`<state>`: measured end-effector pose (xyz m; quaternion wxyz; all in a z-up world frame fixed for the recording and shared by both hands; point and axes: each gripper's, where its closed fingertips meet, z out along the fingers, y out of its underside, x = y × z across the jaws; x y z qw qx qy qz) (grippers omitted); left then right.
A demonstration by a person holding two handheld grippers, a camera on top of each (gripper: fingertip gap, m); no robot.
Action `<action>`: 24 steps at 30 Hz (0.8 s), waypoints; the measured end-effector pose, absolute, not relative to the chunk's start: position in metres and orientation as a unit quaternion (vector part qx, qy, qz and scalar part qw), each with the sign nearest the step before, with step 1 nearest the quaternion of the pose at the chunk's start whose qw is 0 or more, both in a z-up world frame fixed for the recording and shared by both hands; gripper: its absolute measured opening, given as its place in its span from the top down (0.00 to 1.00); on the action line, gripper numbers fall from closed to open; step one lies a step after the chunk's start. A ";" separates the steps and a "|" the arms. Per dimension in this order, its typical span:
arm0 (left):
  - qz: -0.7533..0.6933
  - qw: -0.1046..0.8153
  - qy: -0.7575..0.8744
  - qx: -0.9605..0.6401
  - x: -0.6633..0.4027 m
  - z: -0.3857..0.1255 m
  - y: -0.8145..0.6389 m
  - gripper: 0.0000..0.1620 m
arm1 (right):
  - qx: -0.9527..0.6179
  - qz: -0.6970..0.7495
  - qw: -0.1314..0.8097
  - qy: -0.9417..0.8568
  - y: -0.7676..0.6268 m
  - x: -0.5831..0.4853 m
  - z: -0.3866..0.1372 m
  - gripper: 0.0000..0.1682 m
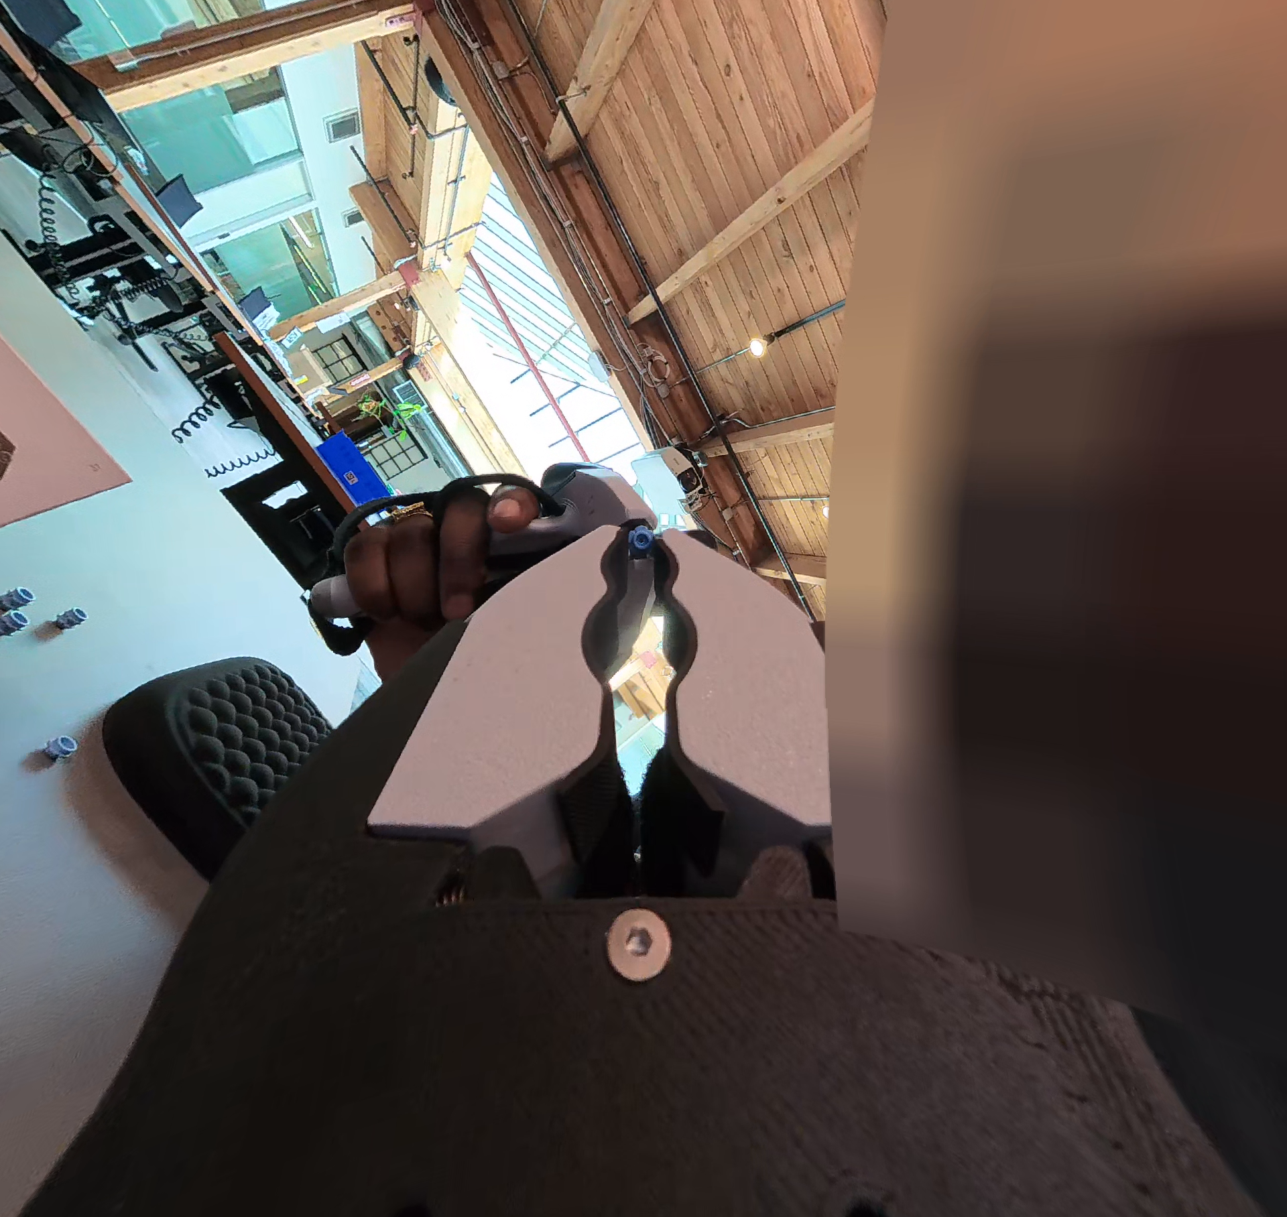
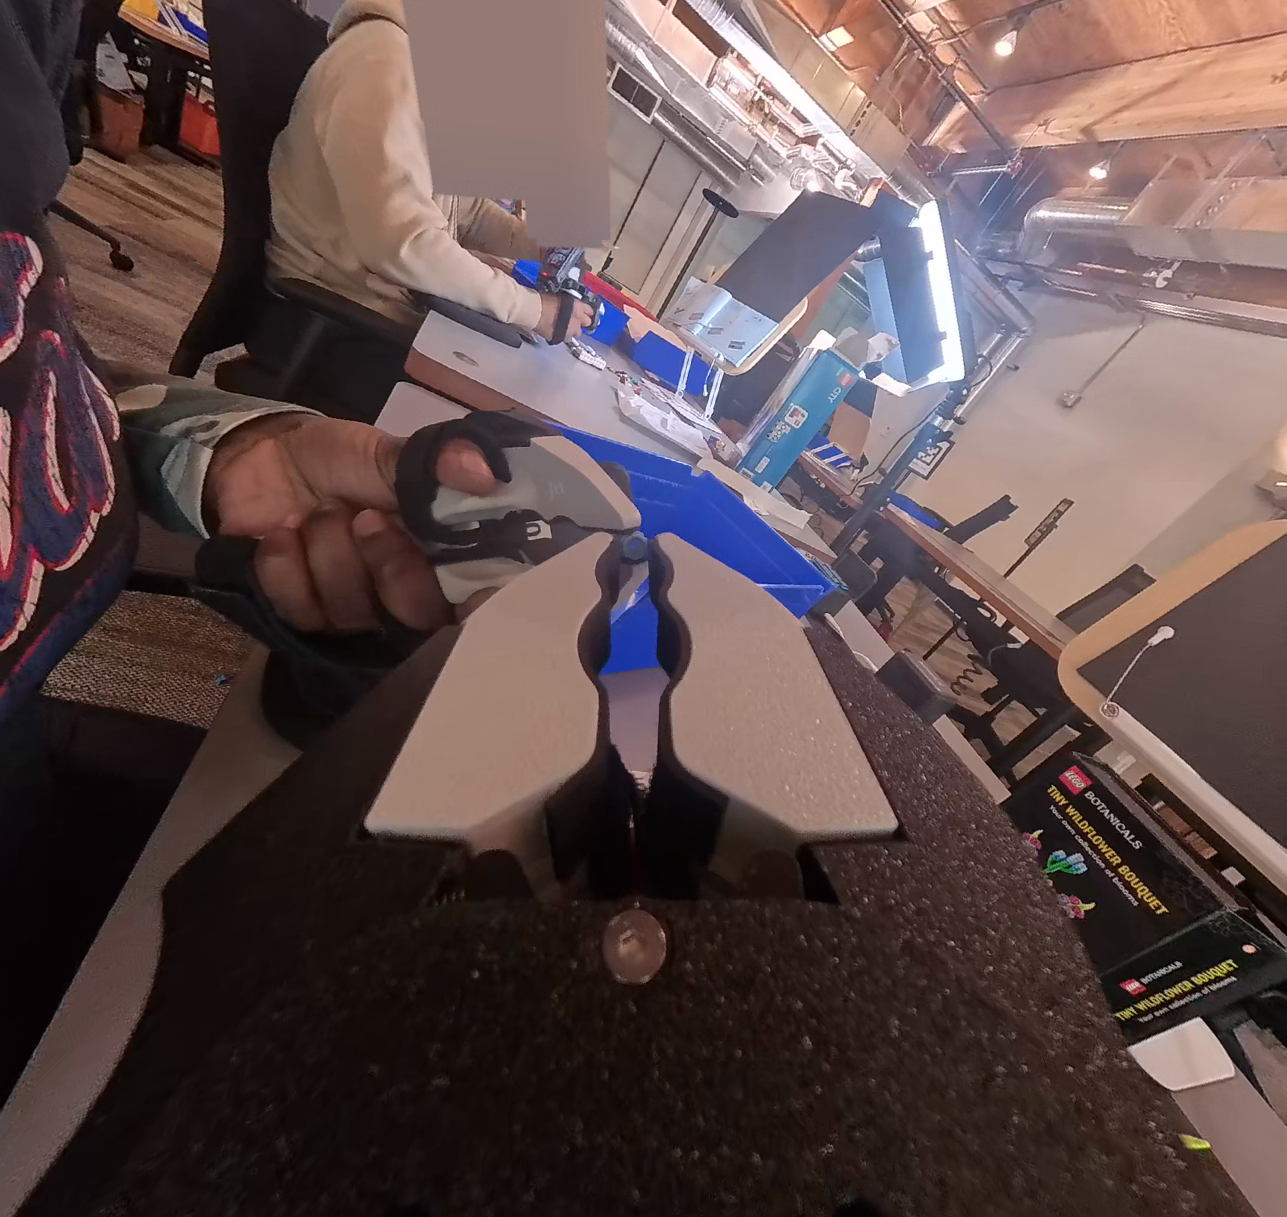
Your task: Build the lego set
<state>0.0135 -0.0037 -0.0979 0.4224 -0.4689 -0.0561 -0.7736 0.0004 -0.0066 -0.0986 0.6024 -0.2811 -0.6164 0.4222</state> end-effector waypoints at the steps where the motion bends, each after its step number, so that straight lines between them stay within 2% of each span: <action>1: -0.772 0.423 -0.055 -0.471 0.014 -0.099 -0.003 0.96 | -0.281 0.419 0.603 -0.618 -0.006 0.001 -0.099 0.96; 18: -0.752 0.398 0.027 -0.525 0.021 -0.104 -0.012 0.94 | -0.249 0.475 0.570 -0.623 -0.014 0.009 -0.102 0.96; 24: -0.739 0.409 0.039 -0.534 0.021 -0.107 -0.013 0.97 | -0.250 0.477 0.560 -0.629 -0.014 0.009 -0.106 0.96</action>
